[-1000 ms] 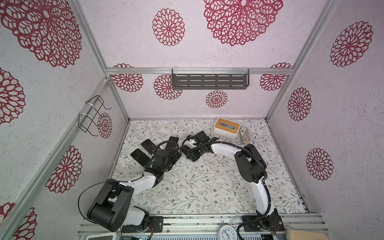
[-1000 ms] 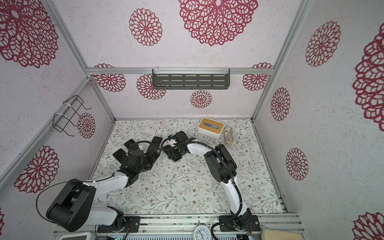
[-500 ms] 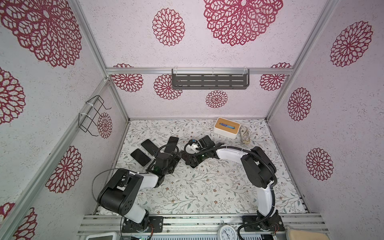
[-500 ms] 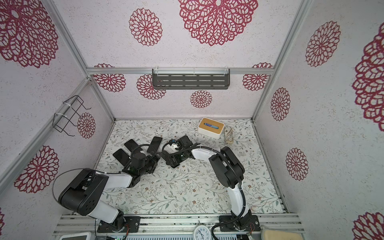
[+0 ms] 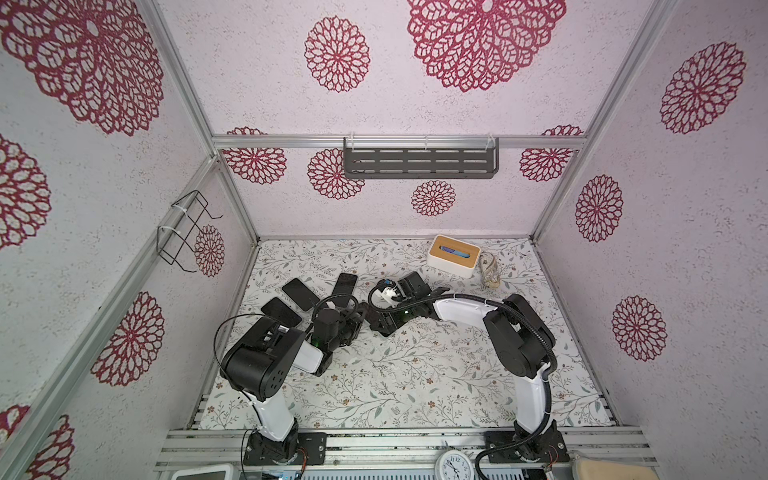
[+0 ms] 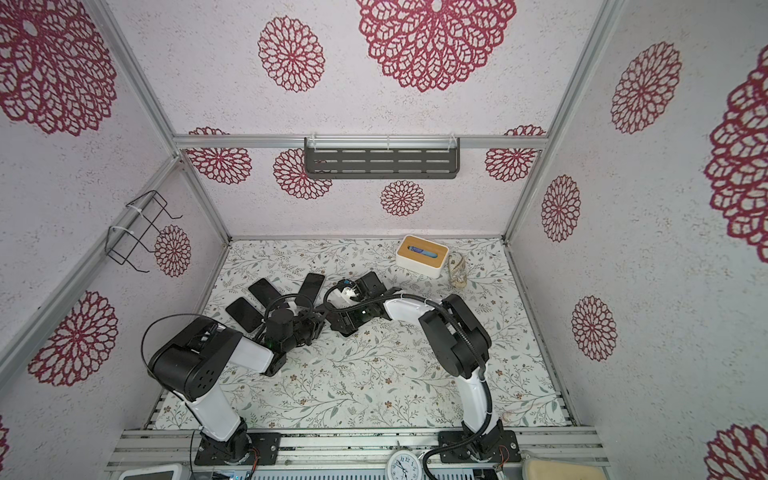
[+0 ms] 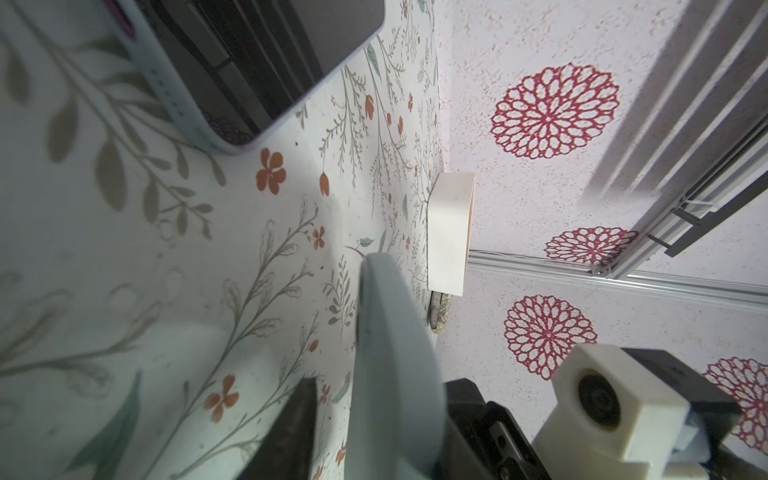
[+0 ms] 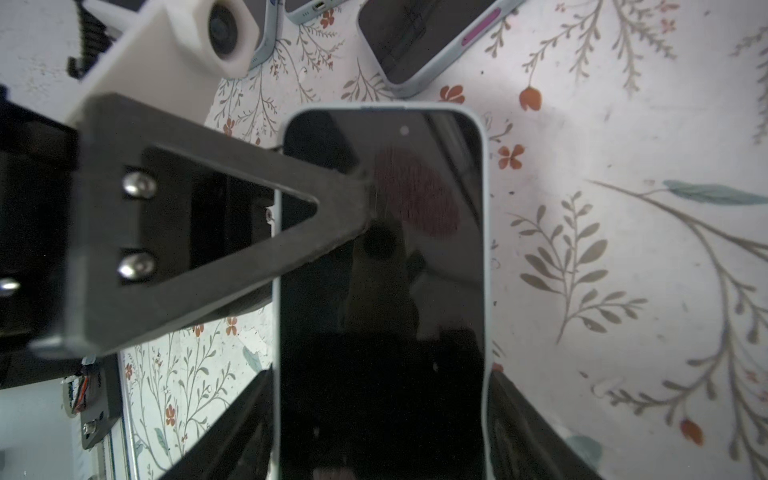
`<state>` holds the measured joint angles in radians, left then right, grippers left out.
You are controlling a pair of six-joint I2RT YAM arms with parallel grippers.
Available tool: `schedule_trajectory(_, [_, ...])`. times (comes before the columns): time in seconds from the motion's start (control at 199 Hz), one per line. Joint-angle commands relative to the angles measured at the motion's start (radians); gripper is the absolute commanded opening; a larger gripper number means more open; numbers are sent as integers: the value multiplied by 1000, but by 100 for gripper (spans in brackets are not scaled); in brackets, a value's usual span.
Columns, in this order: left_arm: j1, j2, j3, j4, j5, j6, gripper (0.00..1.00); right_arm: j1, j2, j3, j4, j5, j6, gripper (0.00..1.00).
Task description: Take the phone out of the phone case
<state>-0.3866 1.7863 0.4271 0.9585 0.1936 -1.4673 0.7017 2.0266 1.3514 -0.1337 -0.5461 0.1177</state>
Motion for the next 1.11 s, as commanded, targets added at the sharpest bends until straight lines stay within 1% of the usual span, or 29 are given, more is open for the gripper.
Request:
schedule_trajectory(0.0, [-5, 29, 0, 103, 16, -23, 23, 4, -63, 30, 45, -38, 14, 39])
schedule_trajectory(0.211, [-5, 3, -9, 114, 17, -15, 8, 5, -87, 17, 36, -12, 10, 40])
schedule_trajectory(0.246, [-5, -15, -12, 108, 17, -8, 6, 5, -98, 9, 37, -3, 12, 44])
schedule_trajectory(0.296, [-5, -50, -17, 96, 9, 1, 4, 5, -126, -9, 44, 16, 24, 55])
schedule_trajectory(0.367, [-3, -127, -32, 51, -11, 25, 1, 5, -181, -50, 63, 48, 50, 67])
schedule_trajectory(0.387, [-3, -159, -35, 29, -20, 38, 0, 5, -209, -70, 78, 63, 67, 71])
schedule_trajectory(0.422, [-3, -227, -40, -20, -44, 68, 0, 5, -256, -103, 95, 87, 93, 76])
schedule_trajectory(0.462, [-6, -329, -36, -130, -79, 110, 0, 5, -320, -150, 129, 115, 128, 81])
schedule_trajectory(0.502, [-7, -454, -18, -283, -127, 173, 0, 4, -394, -203, 163, 142, 170, 85])
schedule_trajectory(0.553, [-22, -627, 27, -521, -205, 266, 0, 4, -485, -258, 206, 172, 212, 89])
schedule_trajectory(0.608, [-39, -789, 74, -719, -320, 353, 0, 4, -600, -341, 277, 200, 277, 92])
schedule_trajectory(0.658, [-44, -930, 100, -805, -375, 396, 0, 4, -707, -430, 375, 215, 354, 95])
schedule_trajectory(0.718, [-40, -1044, 105, -843, -430, 420, 0, 5, -796, -520, 503, 216, 446, 96])
schedule_trajectory(0.794, [-40, -1149, 75, -797, -453, 409, 0, 10, -887, -627, 697, 208, 562, 96])
schedule_trajectory(0.874, [-40, -1204, 11, -642, -446, 347, 0, 22, -926, -721, 921, 208, 677, 96])
schedule_trajectory(0.884, [-40, -1207, 3, -618, -445, 336, 0, 23, -925, -726, 927, 207, 684, 96])
schedule_trajectory(0.969, [-44, -1209, -71, -415, -438, 245, 0, 53, -890, -775, 1169, 187, 783, 96])
schedule_trajectory(1.035, [-52, -1189, -112, -278, -441, 182, 0, 79, -849, -781, 1289, 179, 826, 94])
schedule_trajectory(1.1, [-79, -1165, -146, -151, -471, 140, 0, 112, -799, -775, 1391, 183, 856, 92])
